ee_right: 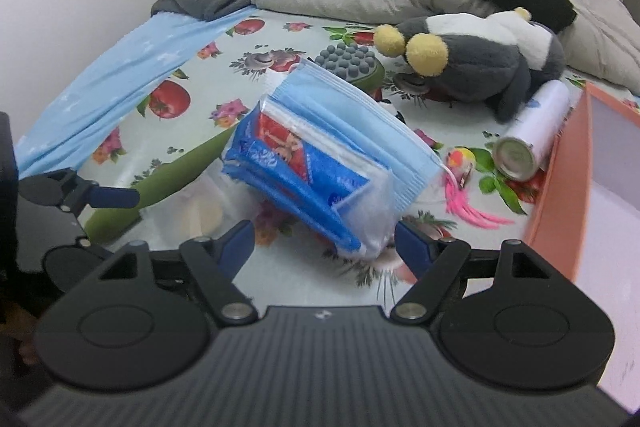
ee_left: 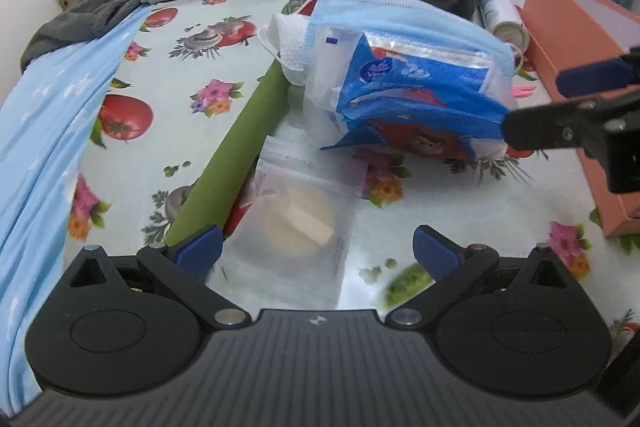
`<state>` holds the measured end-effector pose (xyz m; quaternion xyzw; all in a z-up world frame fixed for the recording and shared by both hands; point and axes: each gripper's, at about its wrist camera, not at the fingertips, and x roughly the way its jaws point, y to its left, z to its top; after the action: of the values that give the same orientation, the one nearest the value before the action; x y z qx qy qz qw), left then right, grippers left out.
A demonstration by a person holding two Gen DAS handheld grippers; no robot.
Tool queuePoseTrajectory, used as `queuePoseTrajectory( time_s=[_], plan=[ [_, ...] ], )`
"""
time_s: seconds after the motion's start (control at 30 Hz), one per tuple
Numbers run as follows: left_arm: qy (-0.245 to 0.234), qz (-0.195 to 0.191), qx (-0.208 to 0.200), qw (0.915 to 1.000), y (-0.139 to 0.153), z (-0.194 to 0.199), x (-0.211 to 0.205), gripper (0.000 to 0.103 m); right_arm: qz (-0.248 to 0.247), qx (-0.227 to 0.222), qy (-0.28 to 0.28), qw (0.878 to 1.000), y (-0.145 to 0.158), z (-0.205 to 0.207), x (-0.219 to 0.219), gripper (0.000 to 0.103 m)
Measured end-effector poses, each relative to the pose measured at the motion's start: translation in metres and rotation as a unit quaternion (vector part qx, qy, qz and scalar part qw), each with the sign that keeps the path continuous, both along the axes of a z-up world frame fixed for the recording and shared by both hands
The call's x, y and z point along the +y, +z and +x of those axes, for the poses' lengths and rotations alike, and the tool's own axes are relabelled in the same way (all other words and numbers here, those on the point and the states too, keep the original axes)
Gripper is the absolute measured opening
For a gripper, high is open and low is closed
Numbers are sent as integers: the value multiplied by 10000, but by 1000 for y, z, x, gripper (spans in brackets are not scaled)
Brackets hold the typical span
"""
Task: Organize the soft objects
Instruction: 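Reach the left tool to the clear zip bag while the right tool reaches the blue wipe pack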
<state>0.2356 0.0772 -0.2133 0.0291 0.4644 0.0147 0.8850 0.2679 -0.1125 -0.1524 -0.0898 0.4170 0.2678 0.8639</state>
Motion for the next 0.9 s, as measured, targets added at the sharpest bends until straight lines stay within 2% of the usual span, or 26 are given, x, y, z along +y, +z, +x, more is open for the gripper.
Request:
queuePoseTrajectory(
  time_s=[0.1,0.2,0.33,0.4,0.43,0.5,0.57,0.6,0.77,0.9],
  plan=[
    [-69,64,63,9999,-8,9,4,102,-65,0,121,9999,-6,8,8,69],
    [-140,83,166,9997,-16,14,7,101,-121,111,173,9997,-15,15,12,68],
    [-124,167,338,9992,-25,17,9,92,-281,117,237,9993,-29,18,16,63],
    [-99,96,369,9992,-27,17,12,90,-359,75,283,9989,-34,18,17,51],
    [-83,68,361,9993,-26,17,13,87,-357,77,299,9989,-34,18,17,48],
    [-73,85,314,9994,-25,16,13,80,-364,53,296,9989,-34,19,15,34],
    [7,54,261,9996,-24,14,13,69,-369,38,299,9989,-33,19,13,26],
    [43,15,236,9997,-22,13,13,67,-343,55,290,9990,-33,18,11,18],
    [170,-106,130,9997,-18,4,9,50,-236,68,270,9993,-25,10,3,9],
    [326,-209,54,9992,-12,-10,6,44,-185,58,258,9995,-18,-5,-1,7]
  ],
)
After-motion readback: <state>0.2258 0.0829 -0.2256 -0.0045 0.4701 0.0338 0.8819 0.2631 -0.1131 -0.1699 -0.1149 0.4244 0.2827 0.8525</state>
